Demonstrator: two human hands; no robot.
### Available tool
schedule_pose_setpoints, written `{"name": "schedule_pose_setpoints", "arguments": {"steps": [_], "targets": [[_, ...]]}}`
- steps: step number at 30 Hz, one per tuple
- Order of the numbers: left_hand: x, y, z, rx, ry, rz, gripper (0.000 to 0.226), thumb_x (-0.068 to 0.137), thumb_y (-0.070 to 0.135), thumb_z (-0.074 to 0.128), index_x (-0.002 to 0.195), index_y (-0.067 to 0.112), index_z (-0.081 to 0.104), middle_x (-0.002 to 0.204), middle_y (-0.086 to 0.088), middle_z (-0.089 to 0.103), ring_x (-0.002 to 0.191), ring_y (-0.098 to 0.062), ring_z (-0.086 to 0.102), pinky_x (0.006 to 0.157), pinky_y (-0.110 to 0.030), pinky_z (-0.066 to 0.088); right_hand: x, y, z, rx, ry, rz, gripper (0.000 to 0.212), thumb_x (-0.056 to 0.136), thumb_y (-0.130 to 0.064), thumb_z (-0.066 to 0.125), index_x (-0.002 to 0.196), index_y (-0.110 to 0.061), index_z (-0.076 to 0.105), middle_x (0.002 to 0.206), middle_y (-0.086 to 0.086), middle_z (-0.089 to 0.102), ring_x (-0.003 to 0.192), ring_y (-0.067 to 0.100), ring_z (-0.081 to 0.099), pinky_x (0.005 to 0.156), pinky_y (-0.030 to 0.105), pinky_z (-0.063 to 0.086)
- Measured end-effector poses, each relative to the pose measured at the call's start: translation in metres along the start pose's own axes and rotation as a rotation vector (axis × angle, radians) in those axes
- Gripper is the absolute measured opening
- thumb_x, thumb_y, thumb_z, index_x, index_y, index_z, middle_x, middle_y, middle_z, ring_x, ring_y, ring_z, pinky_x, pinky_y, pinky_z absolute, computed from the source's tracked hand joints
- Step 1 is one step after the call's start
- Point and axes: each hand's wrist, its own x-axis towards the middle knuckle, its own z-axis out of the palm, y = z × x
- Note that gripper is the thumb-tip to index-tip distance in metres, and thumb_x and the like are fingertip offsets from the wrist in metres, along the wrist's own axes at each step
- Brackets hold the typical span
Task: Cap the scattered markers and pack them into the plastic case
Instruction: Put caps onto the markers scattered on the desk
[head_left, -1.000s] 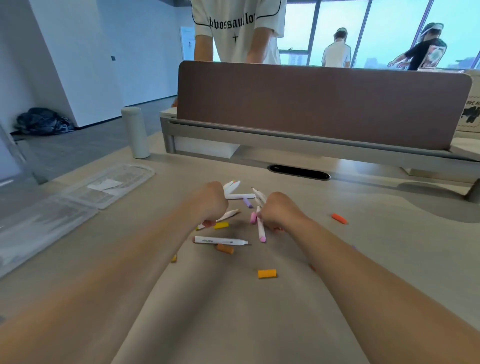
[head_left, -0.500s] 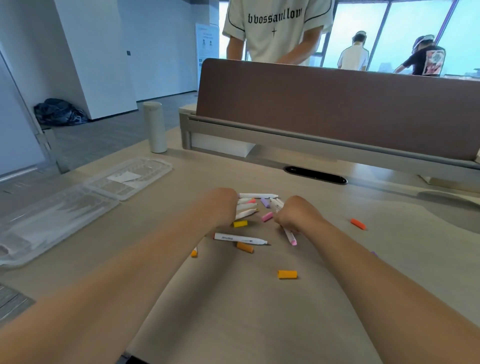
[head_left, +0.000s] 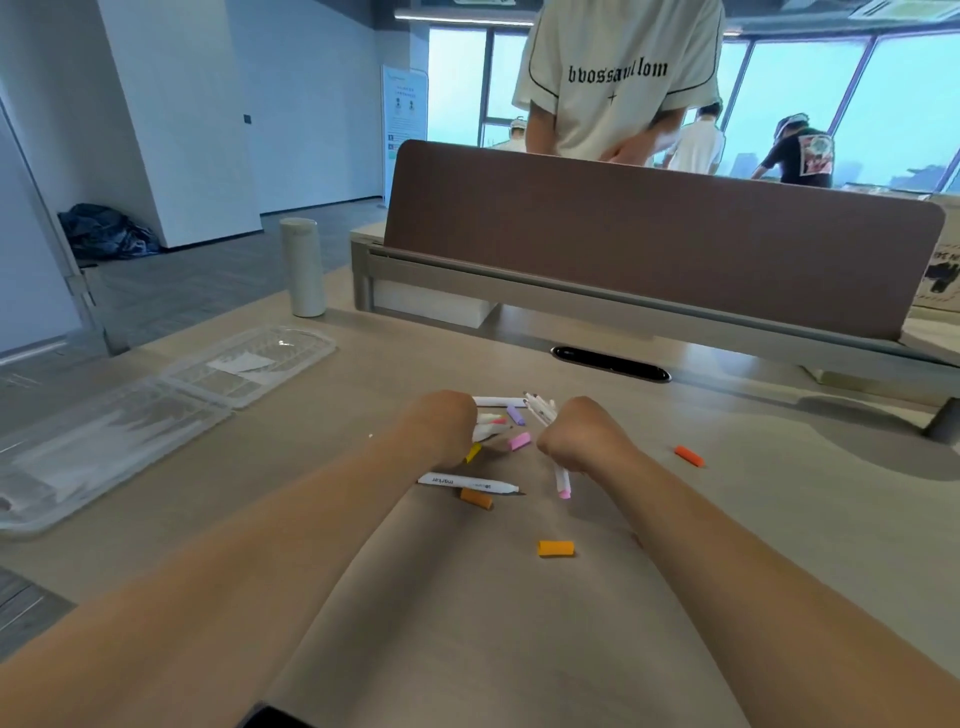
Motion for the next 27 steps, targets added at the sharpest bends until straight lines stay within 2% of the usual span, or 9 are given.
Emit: {"name": "schedule_pose_setpoints", "arguments": {"steps": [4,7,9,13,16,18,20,23,27], "targets": [[-0.006,-0.003,-0.006,-0.109,0.079,-0.031,0.041,0.093,0.02,0.063,0.132,0.01,0.055,0.116,-0.007,0.062,0.1,-0.021,0.06,0.088,-0.029,0.048,-0.011,-0.009,-0.001,-0.03,-0.041,0.023,0.012,0.085,-0.009,0.065,0.076,-0.004,0.059,0.075,0.012,0.063,0.075,0.028,0.063,0.064,0.031,0.045],[-0.011,-0.013,-0.014,-0.155,0.124,-0.076,0.029,0.092,0.019,0.062,0.119,0.008,0.061,0.102,-0.006,0.062,0.091,-0.022,0.062,0.082,-0.031,0.051,-0.022,-0.019,-0.002,-0.008,-0.11,0.003,0.011,0.092,-0.011,0.054,0.09,-0.005,0.063,0.061,0.012,0.063,0.046,0.023,0.062,0.057,0.029,0.045],[-0.018,-0.024,-0.017,-0.175,0.125,-0.098,0.022,0.09,0.02,0.064,0.107,0.005,0.063,0.09,-0.005,0.061,0.084,-0.021,0.061,0.076,-0.031,0.051,-0.025,-0.027,0.003,-0.041,-0.144,-0.008,0.026,0.091,-0.009,0.051,0.112,-0.003,0.065,0.062,0.014,0.069,0.045,0.021,0.066,0.055,0.027,0.049],[-0.039,-0.053,-0.019,-0.194,0.125,-0.166,0.006,0.089,0.015,0.056,0.086,0.01,0.056,0.069,-0.002,0.05,0.06,-0.018,0.051,0.063,-0.029,0.043,-0.039,-0.049,0.008,-0.076,-0.147,-0.024,0.02,0.082,0.003,0.06,0.1,0.009,0.066,0.082,0.023,0.071,0.057,0.034,0.066,0.052,0.034,0.053],[-0.053,-0.069,-0.013,-0.204,0.061,-0.244,0.014,0.088,0.017,0.057,0.075,0.013,0.051,0.071,-0.004,0.055,0.058,-0.017,0.053,0.062,-0.028,0.048,-0.051,-0.062,0.011,-0.18,-0.192,-0.066,0.013,0.084,0.005,0.059,0.097,0.002,0.057,0.074,0.02,0.061,0.054,0.027,0.058,0.047,0.032,0.046],[-0.061,-0.074,-0.009,-0.216,0.007,-0.268,0.013,0.09,0.017,0.056,0.079,0.011,0.057,0.073,-0.007,0.06,0.062,-0.022,0.06,0.065,-0.03,0.054,-0.053,-0.07,0.016,-0.249,-0.225,-0.093,0.017,0.089,0.0,0.055,0.098,-0.013,0.049,0.061,0.014,0.058,0.065,0.021,0.061,0.05,0.026,0.037],[-0.068,-0.076,-0.007,-0.23,-0.066,-0.282,0.019,0.093,0.015,0.051,0.091,0.003,0.067,0.072,-0.014,0.066,0.057,-0.026,0.062,0.06,-0.029,0.054,-0.053,-0.075,0.023,-0.281,-0.235,-0.11,0.016,0.091,-0.004,0.053,0.102,-0.014,0.05,0.06,0.012,0.055,0.076,0.024,0.061,0.065,0.029,0.044],[-0.07,-0.076,-0.006,-0.188,-0.195,-0.247,0.032,0.095,0.012,0.045,0.102,0.003,0.074,0.067,-0.013,0.068,0.047,-0.02,0.055,0.056,-0.025,0.049,-0.048,-0.076,0.034,-0.336,-0.191,-0.169,0.045,0.09,-0.008,0.05,0.135,-0.005,0.05,0.067,0.006,0.05,0.08,0.025,0.053,0.092,0.031,0.045],[-0.065,-0.076,-0.002,-0.23,-0.219,-0.245,0.032,0.093,0.004,0.045,0.1,-0.002,0.075,0.048,-0.01,0.059,0.062,-0.028,0.062,0.075,-0.032,0.057,-0.043,-0.074,0.036,-0.314,-0.125,-0.189,0.033,0.09,-0.008,0.05,0.123,-0.005,0.058,0.068,0.002,0.047,0.089,0.025,0.059,0.081,0.034,0.047]]}}
